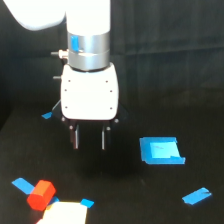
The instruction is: Pick up the red object from the table
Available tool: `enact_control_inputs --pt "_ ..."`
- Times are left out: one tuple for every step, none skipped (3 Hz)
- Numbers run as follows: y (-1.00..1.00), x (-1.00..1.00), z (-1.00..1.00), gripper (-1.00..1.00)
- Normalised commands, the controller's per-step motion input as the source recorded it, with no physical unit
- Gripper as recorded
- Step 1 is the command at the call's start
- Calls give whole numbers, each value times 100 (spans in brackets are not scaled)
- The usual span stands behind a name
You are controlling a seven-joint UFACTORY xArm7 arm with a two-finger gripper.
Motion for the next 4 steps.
enact_control_inputs --pt "-62 48 -15 -7" --pt "-100 59 -100 38" --pt "32 -17 68 24" --pt "12 -17 100 -47"
